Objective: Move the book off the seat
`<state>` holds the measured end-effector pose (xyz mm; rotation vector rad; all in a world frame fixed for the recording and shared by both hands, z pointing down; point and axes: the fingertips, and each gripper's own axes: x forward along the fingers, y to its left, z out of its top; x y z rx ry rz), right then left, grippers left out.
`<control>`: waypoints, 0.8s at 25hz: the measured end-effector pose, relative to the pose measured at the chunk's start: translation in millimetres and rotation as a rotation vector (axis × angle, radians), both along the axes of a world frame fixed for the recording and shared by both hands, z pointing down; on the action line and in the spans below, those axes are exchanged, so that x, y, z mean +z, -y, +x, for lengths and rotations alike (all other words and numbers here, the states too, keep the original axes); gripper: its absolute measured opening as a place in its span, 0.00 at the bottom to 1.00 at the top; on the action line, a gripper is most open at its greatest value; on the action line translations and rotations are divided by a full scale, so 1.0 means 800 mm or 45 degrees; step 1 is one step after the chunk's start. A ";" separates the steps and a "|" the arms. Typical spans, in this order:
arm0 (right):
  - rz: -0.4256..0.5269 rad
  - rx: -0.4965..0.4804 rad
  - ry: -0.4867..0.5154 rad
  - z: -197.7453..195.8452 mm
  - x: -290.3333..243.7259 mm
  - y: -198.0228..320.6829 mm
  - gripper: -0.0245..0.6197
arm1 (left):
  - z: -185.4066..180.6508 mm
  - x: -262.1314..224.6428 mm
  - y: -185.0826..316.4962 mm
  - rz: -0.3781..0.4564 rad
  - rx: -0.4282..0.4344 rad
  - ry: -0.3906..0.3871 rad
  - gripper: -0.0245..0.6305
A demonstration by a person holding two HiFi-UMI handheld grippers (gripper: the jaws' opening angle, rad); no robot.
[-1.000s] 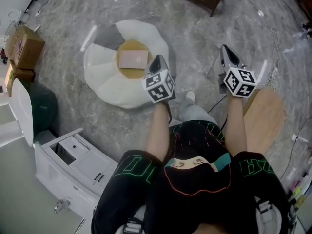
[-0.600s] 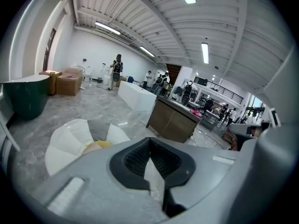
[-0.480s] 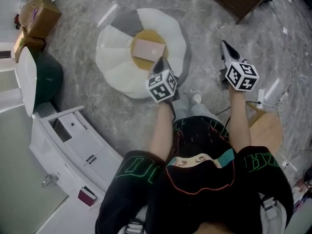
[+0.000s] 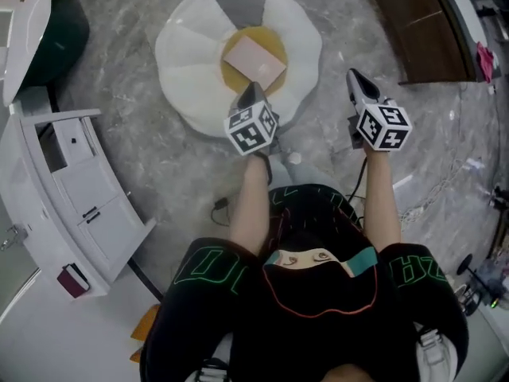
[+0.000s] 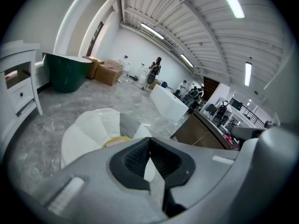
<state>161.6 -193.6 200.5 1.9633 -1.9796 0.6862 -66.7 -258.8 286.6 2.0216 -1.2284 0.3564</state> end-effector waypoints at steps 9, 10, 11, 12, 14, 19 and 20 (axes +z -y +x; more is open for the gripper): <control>-0.141 -0.228 0.027 -0.046 0.075 0.088 0.04 | -0.029 0.049 0.029 -0.072 -0.098 0.027 0.05; -0.164 -0.257 0.033 -0.047 0.089 0.095 0.04 | -0.025 0.060 0.030 -0.086 -0.108 0.030 0.05; -0.190 -0.289 0.039 -0.048 0.105 0.101 0.04 | -0.021 0.071 0.031 -0.099 -0.120 0.034 0.05; -0.219 -0.323 0.042 -0.049 0.123 0.108 0.04 | -0.017 0.083 0.032 -0.111 -0.131 0.040 0.05; -0.292 -0.396 0.046 -0.051 0.163 0.118 0.04 | -0.003 0.113 0.031 -0.131 -0.135 0.061 0.05; -0.426 -0.574 0.037 -0.054 0.274 0.152 0.04 | 0.037 0.206 0.041 -0.193 -0.155 0.085 0.05; -0.447 -0.614 0.031 -0.055 0.295 0.159 0.04 | 0.041 0.225 0.041 -0.215 -0.180 0.085 0.05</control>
